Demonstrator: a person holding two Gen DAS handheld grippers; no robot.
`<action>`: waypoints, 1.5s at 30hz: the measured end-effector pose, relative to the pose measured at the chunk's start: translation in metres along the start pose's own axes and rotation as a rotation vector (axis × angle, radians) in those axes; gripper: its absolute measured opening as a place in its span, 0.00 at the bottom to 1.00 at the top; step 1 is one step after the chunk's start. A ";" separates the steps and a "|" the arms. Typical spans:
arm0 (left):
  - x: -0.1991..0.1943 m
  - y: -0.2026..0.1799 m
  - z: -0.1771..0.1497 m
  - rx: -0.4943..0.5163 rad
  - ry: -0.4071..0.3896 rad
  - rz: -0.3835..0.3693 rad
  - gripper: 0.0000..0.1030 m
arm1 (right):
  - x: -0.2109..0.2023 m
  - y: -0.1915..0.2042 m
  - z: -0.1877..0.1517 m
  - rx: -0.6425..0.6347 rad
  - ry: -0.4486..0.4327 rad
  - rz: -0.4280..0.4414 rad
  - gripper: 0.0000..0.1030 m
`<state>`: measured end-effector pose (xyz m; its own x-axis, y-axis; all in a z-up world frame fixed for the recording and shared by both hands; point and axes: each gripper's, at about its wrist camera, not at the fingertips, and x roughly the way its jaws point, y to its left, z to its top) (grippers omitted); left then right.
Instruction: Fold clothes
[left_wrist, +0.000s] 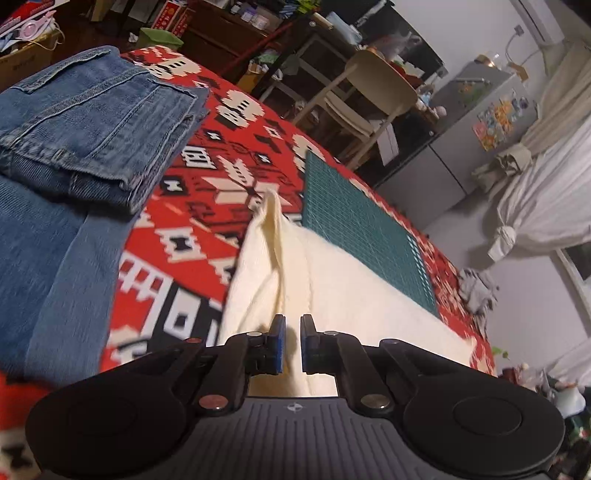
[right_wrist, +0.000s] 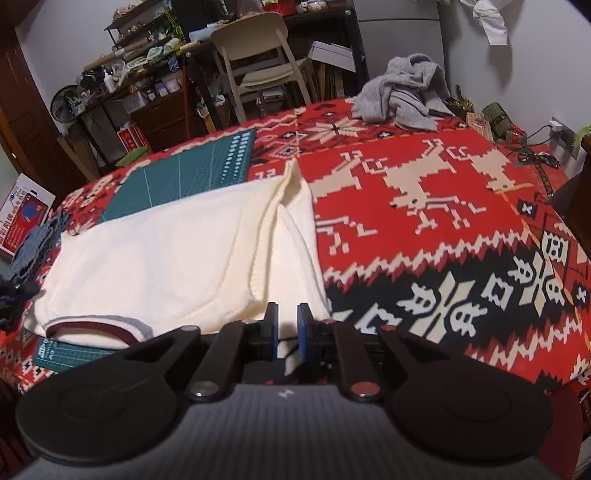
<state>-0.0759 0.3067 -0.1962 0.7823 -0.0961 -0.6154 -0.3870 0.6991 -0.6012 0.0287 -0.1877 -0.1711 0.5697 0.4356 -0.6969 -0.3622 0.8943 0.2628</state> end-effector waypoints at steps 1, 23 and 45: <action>0.004 0.002 0.002 -0.010 0.001 0.006 0.07 | 0.000 0.002 0.000 -0.005 -0.002 0.003 0.12; -0.044 0.002 -0.039 0.103 0.037 0.179 0.02 | 0.007 0.004 -0.001 0.003 0.001 0.005 0.12; 0.046 -0.009 0.045 0.119 0.012 0.168 0.03 | 0.030 0.003 0.026 -0.001 -0.052 -0.028 0.13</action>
<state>-0.0145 0.3283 -0.1958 0.7056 0.0209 -0.7083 -0.4508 0.7845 -0.4259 0.0643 -0.1688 -0.1738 0.6175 0.4150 -0.6682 -0.3461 0.9062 0.2429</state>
